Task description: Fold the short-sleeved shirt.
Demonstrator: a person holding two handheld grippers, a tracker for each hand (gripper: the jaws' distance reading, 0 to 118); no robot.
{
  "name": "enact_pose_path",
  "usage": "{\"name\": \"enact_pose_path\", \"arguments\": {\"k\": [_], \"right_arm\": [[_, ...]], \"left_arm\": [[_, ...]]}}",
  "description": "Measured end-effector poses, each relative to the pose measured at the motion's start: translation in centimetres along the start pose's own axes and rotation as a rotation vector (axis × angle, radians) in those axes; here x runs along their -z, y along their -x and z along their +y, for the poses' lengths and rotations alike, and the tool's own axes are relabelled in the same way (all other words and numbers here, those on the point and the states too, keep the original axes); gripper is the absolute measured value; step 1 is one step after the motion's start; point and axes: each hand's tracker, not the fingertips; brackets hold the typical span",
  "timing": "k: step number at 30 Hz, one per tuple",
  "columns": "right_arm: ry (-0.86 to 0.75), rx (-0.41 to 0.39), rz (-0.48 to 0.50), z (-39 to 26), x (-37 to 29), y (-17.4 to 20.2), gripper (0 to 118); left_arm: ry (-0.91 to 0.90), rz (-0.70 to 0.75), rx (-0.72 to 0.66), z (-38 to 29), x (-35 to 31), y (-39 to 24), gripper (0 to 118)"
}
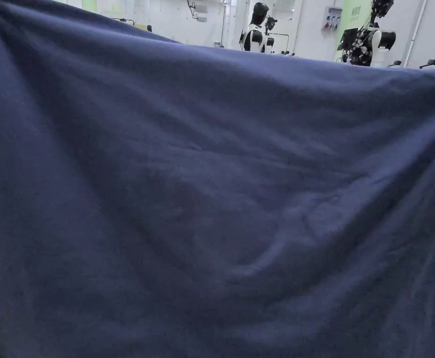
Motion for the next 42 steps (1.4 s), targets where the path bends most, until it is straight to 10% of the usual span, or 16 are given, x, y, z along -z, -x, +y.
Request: {"name": "enact_pose_path", "arguments": {"k": [21, 42], "right_arm": [[-0.172, -0.014, -0.172, 8.8, 23.4, 1.0, 10], [0.284, 0.052, -0.163, -19.1, 18.8, -4.0, 10]], "left_arm": [[-0.049, 0.187, 0.125, 5.7, 24.4, -5.5, 7], [0.432, -0.065, -0.051, -25.4, 24.8, -2.2, 7]]}}
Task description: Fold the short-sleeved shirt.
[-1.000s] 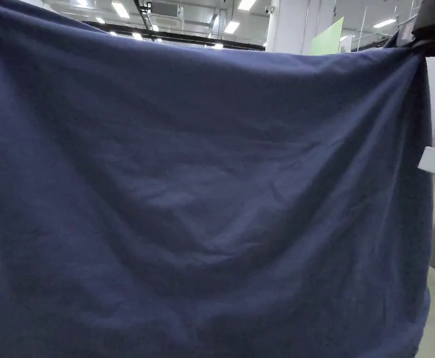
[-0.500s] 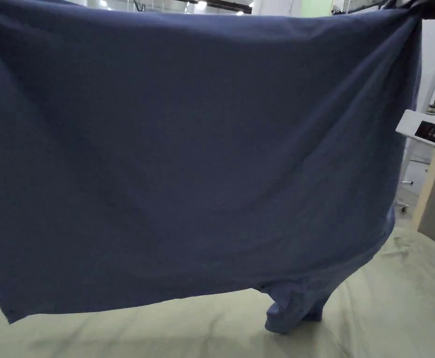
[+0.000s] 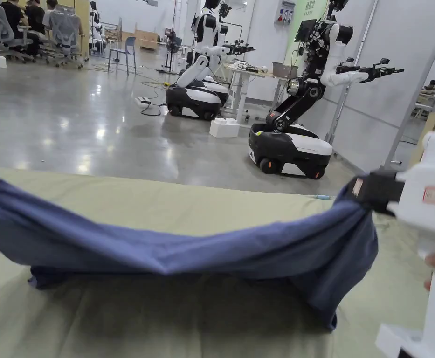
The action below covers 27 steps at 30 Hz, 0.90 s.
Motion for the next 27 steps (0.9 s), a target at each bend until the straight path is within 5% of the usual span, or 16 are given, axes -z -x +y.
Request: {"name": "enact_pose_path", "arguments": {"k": [5, 11, 16, 27], "right_arm": [[0.158, -0.066, -0.002, -7.8, -2.9, 0.1, 10], [0.228, -0.041, 0.020, -14.1, -7.8, 0.0, 10], [0.205, -0.010, 0.028, -15.8, -12.6, -0.6, 10], [0.199, 0.005, 0.011, -19.5, -23.4, -2.8, 10]], "left_arm": [[0.109, 0.046, 0.037, -7.9, -2.5, -0.1, 7], [0.141, 0.045, 0.008, -13.7, -8.4, 0.5, 7], [0.061, 0.068, -0.081, -15.5, -15.8, 2.2, 7], [0.087, 0.058, -0.052, -20.6, -29.1, 3.3, 7]]}}
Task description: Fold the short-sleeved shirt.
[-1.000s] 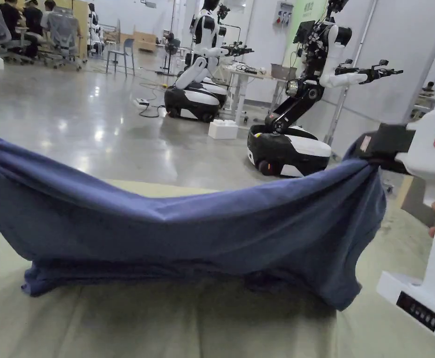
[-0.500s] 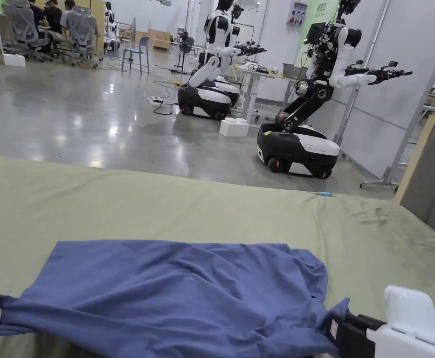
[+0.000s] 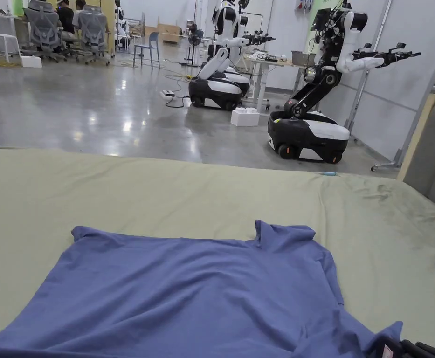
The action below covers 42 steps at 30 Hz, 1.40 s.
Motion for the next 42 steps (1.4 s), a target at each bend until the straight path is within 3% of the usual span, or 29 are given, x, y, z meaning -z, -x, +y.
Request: {"name": "enact_pose_path", "arguments": {"k": [10, 14, 20, 22, 25, 26, 27, 28, 29, 30, 32, 33, 34, 35, 36, 38, 40, 42], "right_arm": [[0.091, 0.063, -0.094, -6.8, -5.9, -2.1, 10], [0.170, 0.096, -0.098, -8.6, -5.3, -3.0, 10], [0.269, 0.057, -0.156, -11.6, -3.4, -2.5, 13], [0.276, 0.081, -0.149, -12.5, -2.9, -2.8, 31], [0.199, 0.148, -0.112, -13.5, -3.0, -3.0, 48], [0.204, 0.173, -0.083, -13.6, -3.0, -3.0, 84], [0.245, 0.204, -0.050, -13.7, -2.6, -2.9, 110], [0.303, 0.244, -0.016, -13.6, -2.3, -2.7, 118], [0.305, 0.251, -0.026, -13.5, -2.4, -2.6, 118], [0.282, 0.238, -0.031, -12.8, -3.1, -2.4, 118], [0.243, 0.270, -0.009, -11.5, -4.6, -2.1, 113], [0.241, 0.263, 0.001, -10.8, -5.2, -2.1, 108], [0.241, 0.265, 0.015, -10.5, -5.9, -2.0, 98], [0.249, 0.268, 0.015, -10.3, -6.2, -1.9, 60], [0.244, 0.260, 0.001, -10.4, -6.6, -1.6, 14], [0.194, 0.226, -0.072, -10.6, -7.2, -1.2, 8], [0.242, 0.187, -0.092, -10.5, -7.2, -1.2, 8], [0.233, 0.184, -0.083, -10.7, -7.4, -1.1, 8]], "left_arm": [[0.157, 0.028, -0.024, -6.9, -2.9, 1.3, 7], [0.216, 0.076, -0.014, -8.2, -1.9, 2.2, 7], [0.302, 0.120, 0.075, -9.6, -0.2, 1.9, 7], [0.316, 0.123, 0.059, -10.0, 0.3, 2.3, 7], [0.290, 0.071, -0.043, -10.4, 0.7, 3.5, 8], [0.274, 0.051, -0.088, -10.4, 0.5, 3.9, 17], [0.267, 0.006, -0.148, -10.4, 0.2, 4.3, 30], [0.267, -0.030, -0.215, -10.2, -0.3, 4.6, 44], [0.275, -0.047, -0.260, -10.0, -0.9, 4.8, 59], [0.284, -0.056, -0.282, -9.6, -1.8, 4.8, 61], [0.209, 0.025, -0.182, -8.6, -4.2, 3.8, 57], [0.165, 0.084, -0.085, -8.1, -5.4, 3.1, 47], [0.131, 0.156, -0.012, -7.8, -6.3, 2.4, 24], [0.119, 0.210, 0.018, -7.6, -6.6, 2.1, 0], [0.130, 0.258, -0.001, -7.5, -6.7, 2.2, 0], [0.167, 0.184, -0.049, -7.6, -6.7, 2.6, 0], [0.140, 0.123, -0.147, -7.8, -6.5, 3.2, 0], [0.121, 0.138, -0.144, -8.5, -5.6, 4.7, 0]]}}
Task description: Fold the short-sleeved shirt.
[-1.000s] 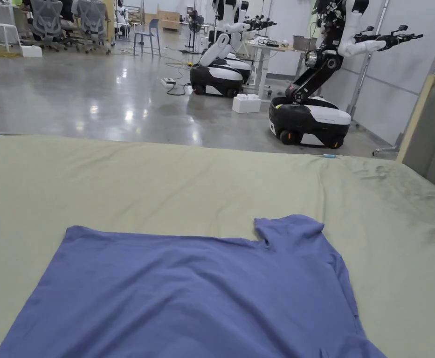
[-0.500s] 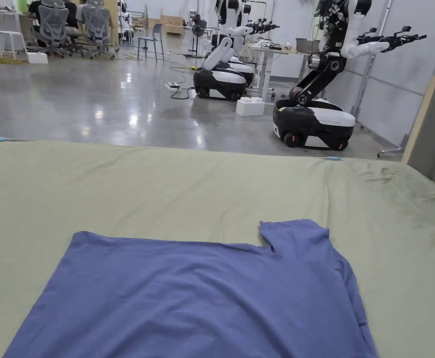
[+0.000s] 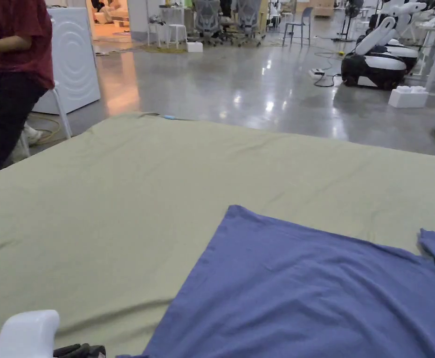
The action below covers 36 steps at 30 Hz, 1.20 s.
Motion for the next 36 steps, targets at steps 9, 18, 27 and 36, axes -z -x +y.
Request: {"name": "enact_pose_path", "arguments": {"k": [9, 18, 27, 36], "right_arm": [[0.002, 0.040, 0.003, -0.1, -0.2, -0.6, 8], [-0.025, 0.114, 0.015, -0.3, -0.5, -0.9, 8], [-0.010, 0.352, 0.152, 0.9, 0.3, -4.6, 59], [-0.061, 0.072, -0.015, 2.4, 0.9, -1.9, 89]], "left_arm": [[0.080, -0.132, -0.007, -0.9, 4.8, 0.2, 75], [0.169, -0.030, 0.102, -1.3, 8.2, -2.1, 17], [0.229, -0.071, 0.103, -1.4, 8.2, -3.7, 13], [0.217, -0.073, 0.095, -1.5, 7.7, -4.1, 13]]}}
